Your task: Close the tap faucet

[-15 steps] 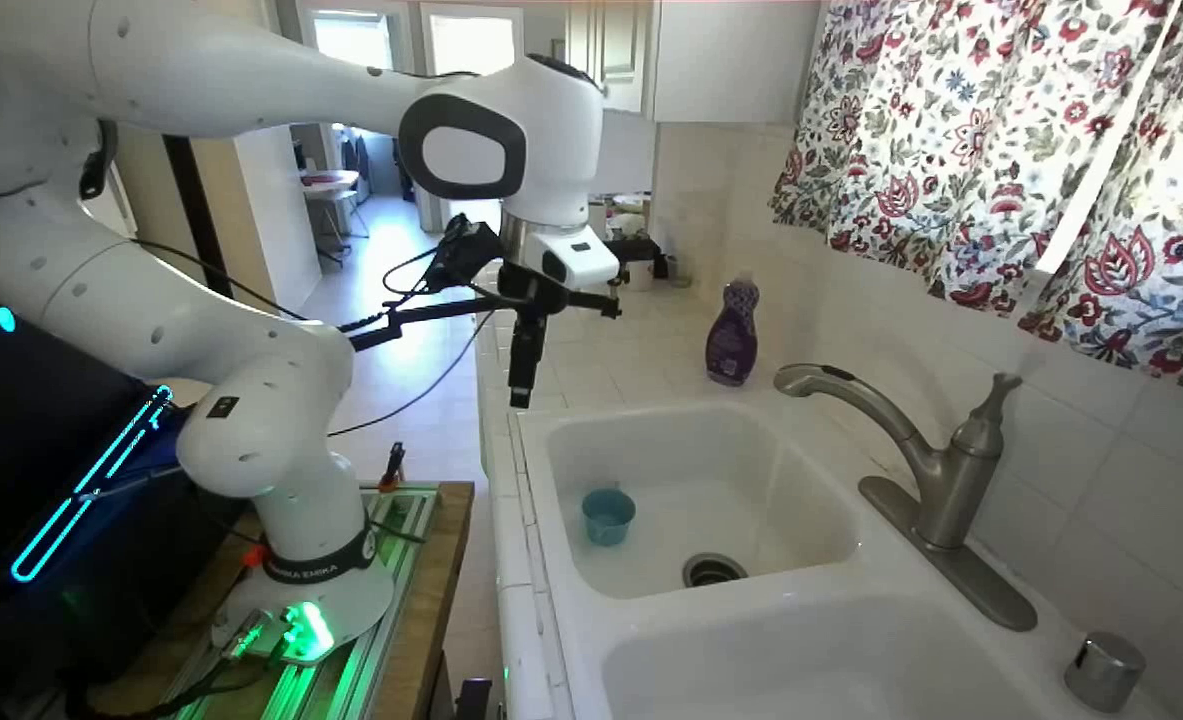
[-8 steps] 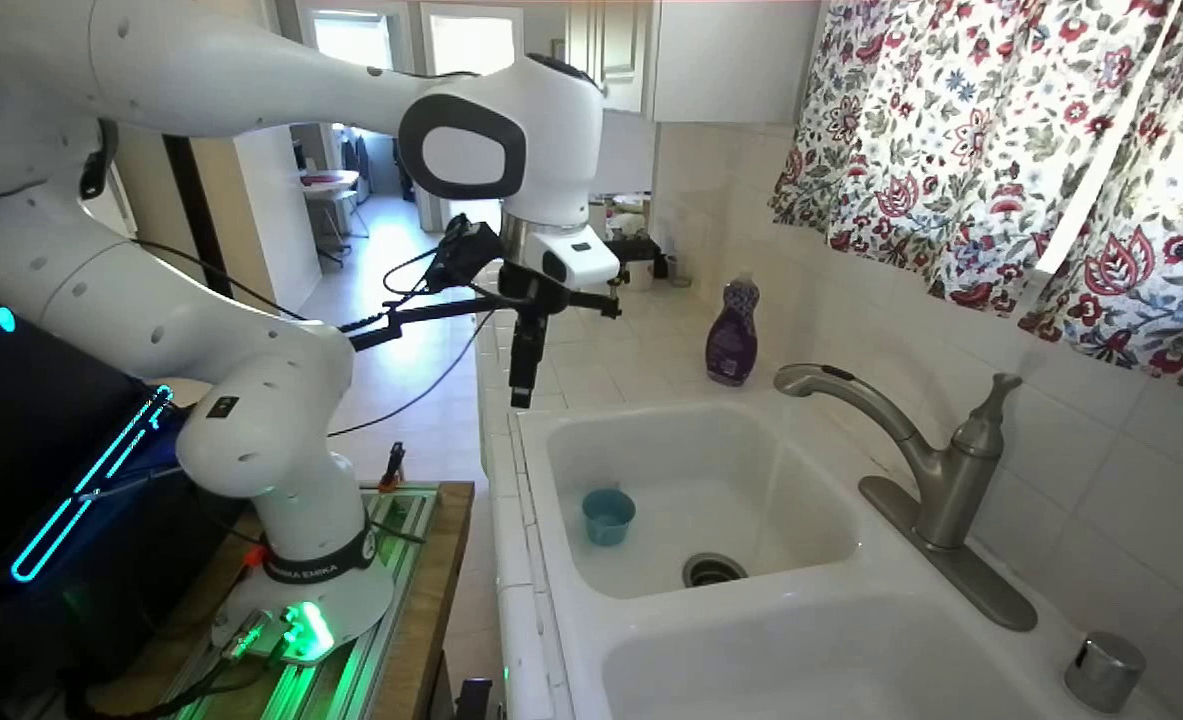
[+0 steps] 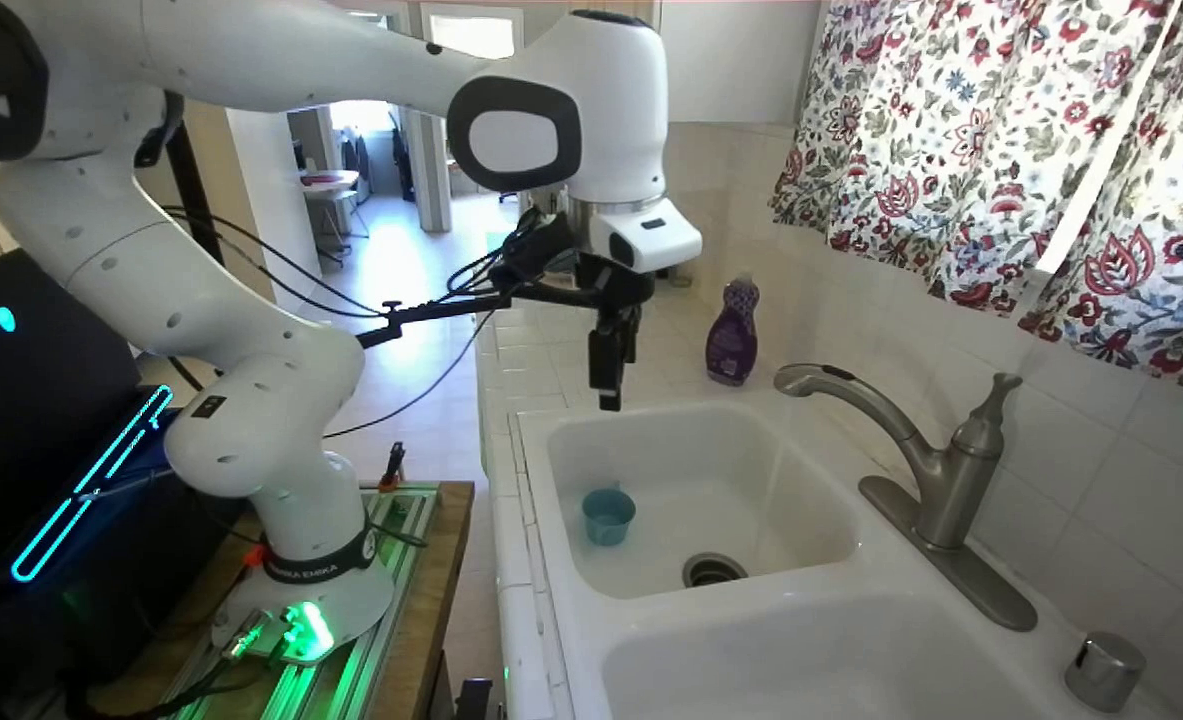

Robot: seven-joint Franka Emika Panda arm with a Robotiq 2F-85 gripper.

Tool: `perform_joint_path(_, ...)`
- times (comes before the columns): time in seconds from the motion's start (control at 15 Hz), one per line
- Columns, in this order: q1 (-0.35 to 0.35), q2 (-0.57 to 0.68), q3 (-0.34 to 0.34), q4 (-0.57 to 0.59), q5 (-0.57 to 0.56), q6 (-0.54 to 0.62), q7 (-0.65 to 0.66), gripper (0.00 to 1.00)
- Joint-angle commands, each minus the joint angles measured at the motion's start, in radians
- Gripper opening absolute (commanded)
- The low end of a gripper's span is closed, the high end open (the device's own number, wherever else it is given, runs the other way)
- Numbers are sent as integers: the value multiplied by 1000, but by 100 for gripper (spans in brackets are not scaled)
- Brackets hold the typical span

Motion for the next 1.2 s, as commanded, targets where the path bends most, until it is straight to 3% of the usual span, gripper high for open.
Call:
perform_joint_path(0.0, -34, 223, -1, 203, 18, 51, 119, 100)
perform_joint_path(0.67, -18, 667, -46, 716, 90, 196, 305, 100)
perform_joint_path(0.73, -13, 582, -44, 606, 44, 183, 276, 100)
perform_joint_path(0.87, -12, 638, -54, 671, 58, 196, 284, 100)
perform_joint_path(1.13, -10, 659, -56, 697, 61, 198, 290, 100)
